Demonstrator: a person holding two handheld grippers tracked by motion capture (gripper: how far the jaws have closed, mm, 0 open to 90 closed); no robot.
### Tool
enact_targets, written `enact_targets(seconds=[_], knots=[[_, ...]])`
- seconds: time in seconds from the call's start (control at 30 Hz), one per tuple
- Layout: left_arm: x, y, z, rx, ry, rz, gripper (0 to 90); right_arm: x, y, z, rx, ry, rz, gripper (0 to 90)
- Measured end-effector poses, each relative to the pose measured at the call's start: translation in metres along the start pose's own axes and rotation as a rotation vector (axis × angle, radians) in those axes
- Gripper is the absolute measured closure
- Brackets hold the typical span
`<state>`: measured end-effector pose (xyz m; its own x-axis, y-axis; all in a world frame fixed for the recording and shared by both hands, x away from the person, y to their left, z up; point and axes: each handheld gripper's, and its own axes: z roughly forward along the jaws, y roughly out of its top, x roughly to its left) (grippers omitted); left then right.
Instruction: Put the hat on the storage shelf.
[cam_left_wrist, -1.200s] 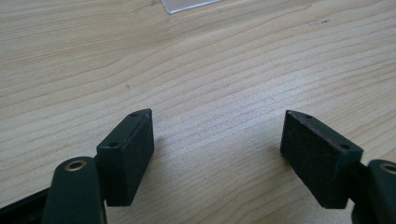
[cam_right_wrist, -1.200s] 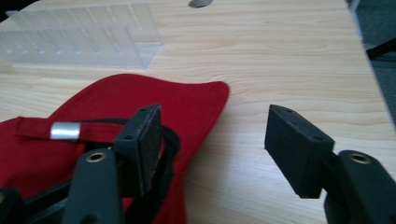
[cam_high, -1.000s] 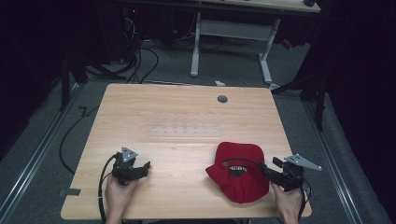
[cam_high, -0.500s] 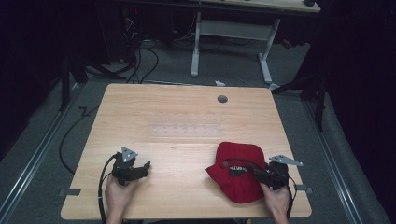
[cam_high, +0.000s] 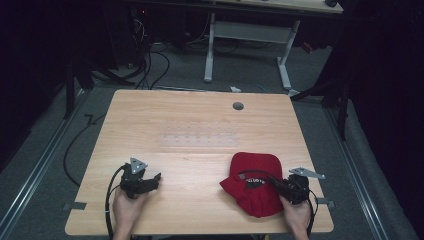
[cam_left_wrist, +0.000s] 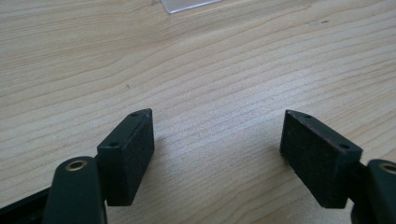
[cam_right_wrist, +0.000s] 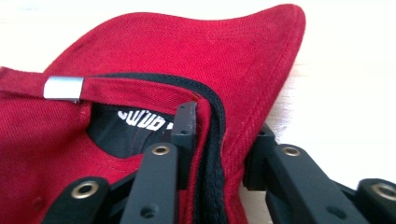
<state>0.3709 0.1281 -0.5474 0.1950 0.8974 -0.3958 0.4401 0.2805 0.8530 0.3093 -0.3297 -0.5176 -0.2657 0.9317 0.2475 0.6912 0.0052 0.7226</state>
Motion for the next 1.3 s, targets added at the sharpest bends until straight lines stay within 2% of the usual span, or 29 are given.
enact_targets(seconds=[0.23, 0.5, 0.73, 0.87, 1.07, 1.13, 1.3], knots=[[0.000, 0.000, 0.000, 0.004, -0.005, 0.003, 26.2, -0.003, 0.002, -0.002, -0.002, 0.047, 0.038, 77.5], [0.000, 0.000, 0.000, 0.004, -0.005, 0.004, 26.2, 0.001, 0.016, -0.008, -0.006, 0.071, 0.001, 78.4], [-0.001, -0.001, -0.002, 0.012, -0.023, 0.014, 27.9, 0.009, 0.030, -0.010, -0.017, 0.121, -0.022, 78.9], [-0.003, -0.001, -0.003, 0.012, -0.025, 0.018, 28.1, 0.009, 0.035, -0.012, -0.023, 0.150, -0.011, 79.0], [-0.023, 0.005, -0.009, 0.001, -0.123, 0.038, 27.9, 0.010, 0.042, -0.014, -0.027, 0.174, -0.013, 79.0], [-0.028, 0.005, -0.010, 0.002, -0.136, 0.045, 26.8, 0.011, 0.045, -0.015, -0.027, 0.187, -0.005, 79.0], [-0.051, 0.007, -0.014, 0.006, -0.214, 0.086, 26.5, 0.014, 0.049, -0.017, -0.034, 0.208, 0.001, 79.0]])
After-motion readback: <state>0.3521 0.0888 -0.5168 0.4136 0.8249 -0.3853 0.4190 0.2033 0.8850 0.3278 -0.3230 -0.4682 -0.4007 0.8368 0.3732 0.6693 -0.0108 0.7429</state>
